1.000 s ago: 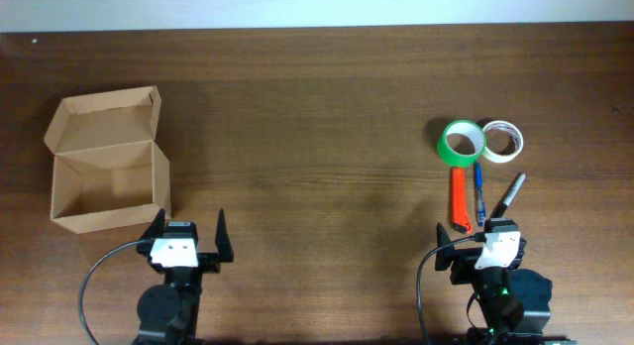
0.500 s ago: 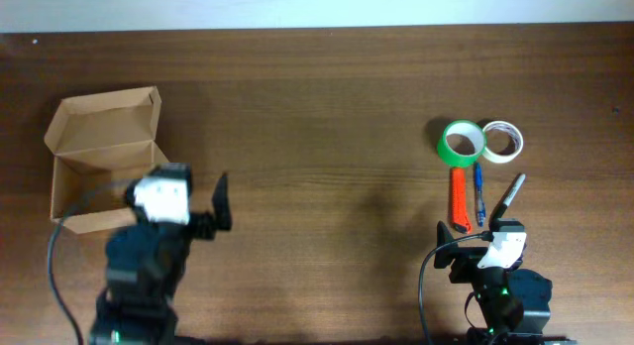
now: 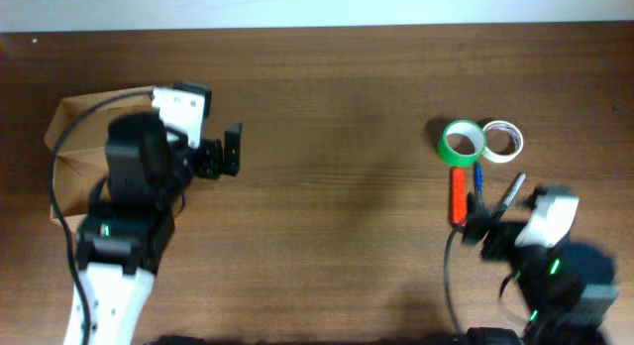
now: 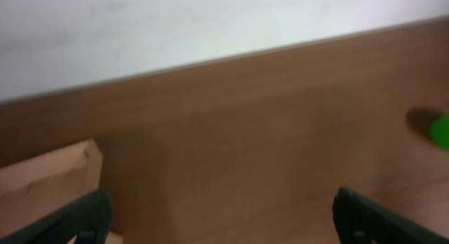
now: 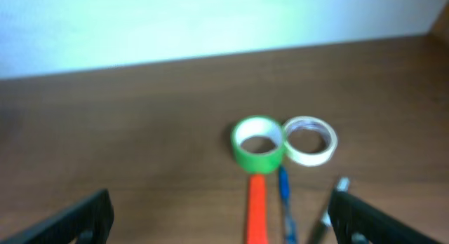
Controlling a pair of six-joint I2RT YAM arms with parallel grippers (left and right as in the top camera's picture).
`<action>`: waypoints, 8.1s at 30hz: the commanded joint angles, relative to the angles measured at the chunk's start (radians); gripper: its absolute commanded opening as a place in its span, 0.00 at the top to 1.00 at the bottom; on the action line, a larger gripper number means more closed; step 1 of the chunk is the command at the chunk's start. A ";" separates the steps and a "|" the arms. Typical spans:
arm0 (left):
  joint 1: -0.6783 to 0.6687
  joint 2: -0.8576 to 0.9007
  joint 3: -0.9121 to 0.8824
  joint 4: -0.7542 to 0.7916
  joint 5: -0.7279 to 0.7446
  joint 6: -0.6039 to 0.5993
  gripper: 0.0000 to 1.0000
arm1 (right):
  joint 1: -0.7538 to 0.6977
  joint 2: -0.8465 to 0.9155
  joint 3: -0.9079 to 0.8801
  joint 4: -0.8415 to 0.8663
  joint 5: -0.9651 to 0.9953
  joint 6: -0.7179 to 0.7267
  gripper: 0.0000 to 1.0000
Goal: Pack container
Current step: 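Move the left gripper over the cardboard box and lower into it, then push the cardboard box with the left gripper toward the tape rolls, then lift the left gripper out of the box and retract it left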
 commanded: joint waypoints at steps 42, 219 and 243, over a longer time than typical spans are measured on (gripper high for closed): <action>0.361 0.531 0.246 -0.484 -0.084 -0.010 0.22 | -0.494 1.132 0.936 -0.402 -0.174 -0.151 0.01; -0.143 1.204 2.000 -1.146 -0.321 -0.154 0.28 | -0.494 1.132 0.936 -0.402 -0.174 -0.151 0.01; 0.504 1.130 1.891 -1.146 -0.114 -0.154 0.00 | -0.391 1.133 0.936 -0.460 -0.368 -0.148 0.01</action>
